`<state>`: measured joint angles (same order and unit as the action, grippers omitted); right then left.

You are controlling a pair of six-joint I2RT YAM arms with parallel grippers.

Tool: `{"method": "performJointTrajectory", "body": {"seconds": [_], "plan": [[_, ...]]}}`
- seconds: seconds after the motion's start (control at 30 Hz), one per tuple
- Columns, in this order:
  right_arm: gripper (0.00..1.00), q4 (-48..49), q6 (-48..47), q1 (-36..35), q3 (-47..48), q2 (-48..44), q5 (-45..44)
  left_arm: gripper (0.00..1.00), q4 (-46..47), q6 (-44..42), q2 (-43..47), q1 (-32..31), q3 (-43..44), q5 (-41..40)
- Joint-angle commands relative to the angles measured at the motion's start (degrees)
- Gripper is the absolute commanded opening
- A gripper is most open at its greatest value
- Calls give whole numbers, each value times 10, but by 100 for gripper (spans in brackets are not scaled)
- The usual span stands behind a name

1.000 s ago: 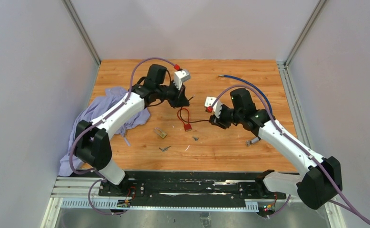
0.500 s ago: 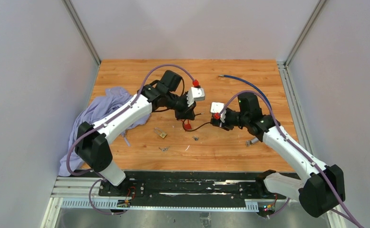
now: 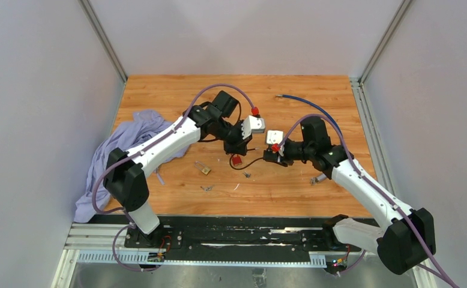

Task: Lock with the key
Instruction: Lock the lock.

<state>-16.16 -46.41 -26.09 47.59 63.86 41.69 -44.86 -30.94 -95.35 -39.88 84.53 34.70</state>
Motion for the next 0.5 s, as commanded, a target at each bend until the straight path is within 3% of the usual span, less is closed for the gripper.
{"method": "performJointTrajectory", "body": {"seconds": [0.0, 0.47], "plan": [[1, 36, -7, 8, 6, -5, 18, 0, -23, -5, -13, -12, 15, 5], [1, 61, 38, 8, 3, 16, -12, 0, -34, 46, 38, 18, 98, 56]]}}
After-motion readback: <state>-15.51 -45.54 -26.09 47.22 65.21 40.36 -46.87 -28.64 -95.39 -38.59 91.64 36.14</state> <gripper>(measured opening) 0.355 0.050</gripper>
